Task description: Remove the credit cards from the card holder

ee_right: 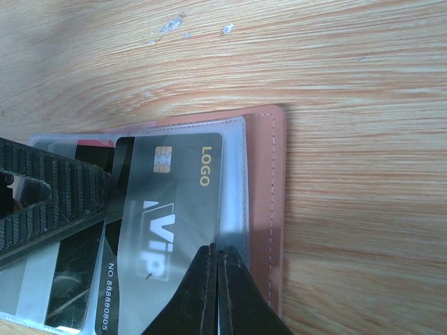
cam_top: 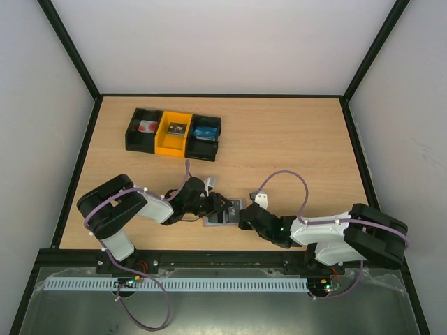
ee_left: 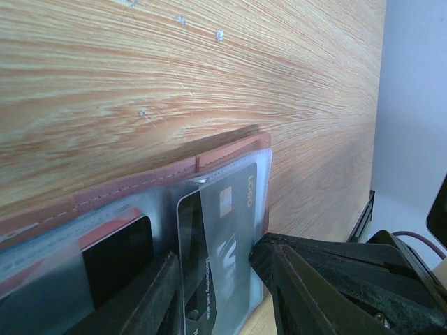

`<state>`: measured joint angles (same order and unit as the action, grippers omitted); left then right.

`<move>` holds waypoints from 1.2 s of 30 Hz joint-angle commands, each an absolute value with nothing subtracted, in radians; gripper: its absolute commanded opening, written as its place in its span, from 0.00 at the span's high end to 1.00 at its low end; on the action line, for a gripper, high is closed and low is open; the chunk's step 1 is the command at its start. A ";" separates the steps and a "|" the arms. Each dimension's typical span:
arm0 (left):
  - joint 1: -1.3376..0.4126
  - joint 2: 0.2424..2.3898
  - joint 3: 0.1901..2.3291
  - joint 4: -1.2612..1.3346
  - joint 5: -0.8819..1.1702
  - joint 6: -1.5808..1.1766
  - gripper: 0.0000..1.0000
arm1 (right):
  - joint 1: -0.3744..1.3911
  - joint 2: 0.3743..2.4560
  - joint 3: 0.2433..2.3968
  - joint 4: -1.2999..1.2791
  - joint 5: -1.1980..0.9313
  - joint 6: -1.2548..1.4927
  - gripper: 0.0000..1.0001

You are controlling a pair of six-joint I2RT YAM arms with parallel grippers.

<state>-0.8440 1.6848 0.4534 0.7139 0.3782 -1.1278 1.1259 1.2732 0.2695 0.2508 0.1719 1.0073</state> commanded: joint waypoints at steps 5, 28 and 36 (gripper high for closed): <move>-0.850 1.692 0.437 0.740 0.388 -1.152 0.72 | 1.123 1.293 0.235 0.188 0.203 1.017 0.98; -0.832 1.539 0.386 0.613 0.336 -1.107 0.97 | 1.124 1.265 0.219 0.161 0.243 1.042 0.98; -0.825 1.441 0.398 0.459 0.280 -1.072 0.97 | 1.123 1.253 0.221 0.170 0.237 1.043 0.98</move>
<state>-0.8310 1.4998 0.3965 0.5682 0.3313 -1.1084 1.1259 1.2587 0.2481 0.2554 0.2054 1.0336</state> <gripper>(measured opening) 0.029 0.022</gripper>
